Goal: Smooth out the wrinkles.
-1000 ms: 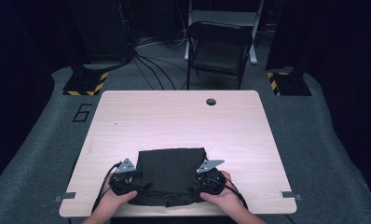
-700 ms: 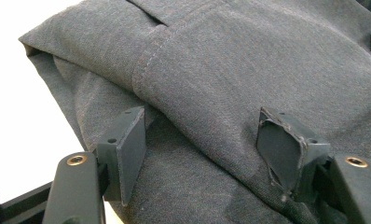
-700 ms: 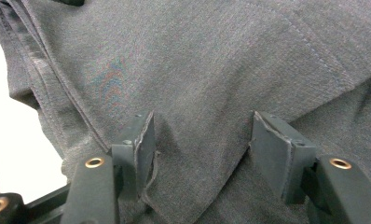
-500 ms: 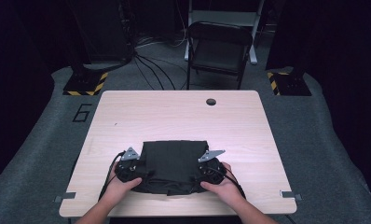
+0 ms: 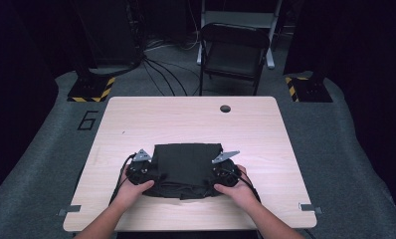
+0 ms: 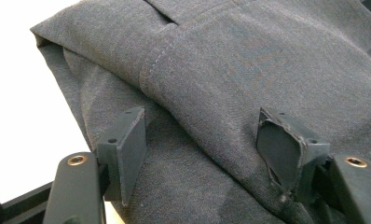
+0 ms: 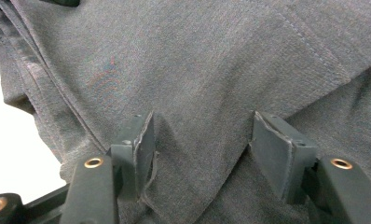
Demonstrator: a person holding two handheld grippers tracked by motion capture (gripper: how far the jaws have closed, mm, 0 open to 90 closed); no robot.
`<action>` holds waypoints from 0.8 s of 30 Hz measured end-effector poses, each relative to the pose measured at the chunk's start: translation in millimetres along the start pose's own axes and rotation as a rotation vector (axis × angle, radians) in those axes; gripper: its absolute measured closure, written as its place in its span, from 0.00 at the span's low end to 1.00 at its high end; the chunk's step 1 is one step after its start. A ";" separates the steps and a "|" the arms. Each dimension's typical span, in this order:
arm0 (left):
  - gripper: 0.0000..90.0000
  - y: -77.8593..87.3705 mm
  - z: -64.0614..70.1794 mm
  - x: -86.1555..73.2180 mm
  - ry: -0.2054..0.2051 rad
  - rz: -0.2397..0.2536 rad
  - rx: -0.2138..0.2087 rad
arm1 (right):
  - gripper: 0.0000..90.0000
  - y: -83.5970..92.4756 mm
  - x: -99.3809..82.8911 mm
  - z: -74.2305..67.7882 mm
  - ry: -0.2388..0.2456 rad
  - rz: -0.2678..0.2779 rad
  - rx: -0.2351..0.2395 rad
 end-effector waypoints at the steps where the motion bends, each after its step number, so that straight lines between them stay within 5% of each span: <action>1: 0.37 -1.8 -1.1 0.2 0.007 0.014 0.005 | 0.44 -1.6 1.5 2.4 0.021 0.014 -0.004; 5: 0.37 -3.6 -6.4 0.6 0.041 0.023 -0.004 | 0.44 -3.6 5.6 5.6 0.005 0.006 -0.005; 24: 0.37 -11.4 -18.4 9.8 0.068 0.019 0.023 | 0.43 -10.5 17.0 19.2 -0.033 0.014 -0.009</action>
Point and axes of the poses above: each handheld gripper's, and its own axes: y roughly backward along the jaws, x roughly out of its top, z roughly to its right, the point moved 4 cm from there along -y, roughly forward along the jaws, and after that the axes turned 6 degrees about -y, right-handed, at the moved point
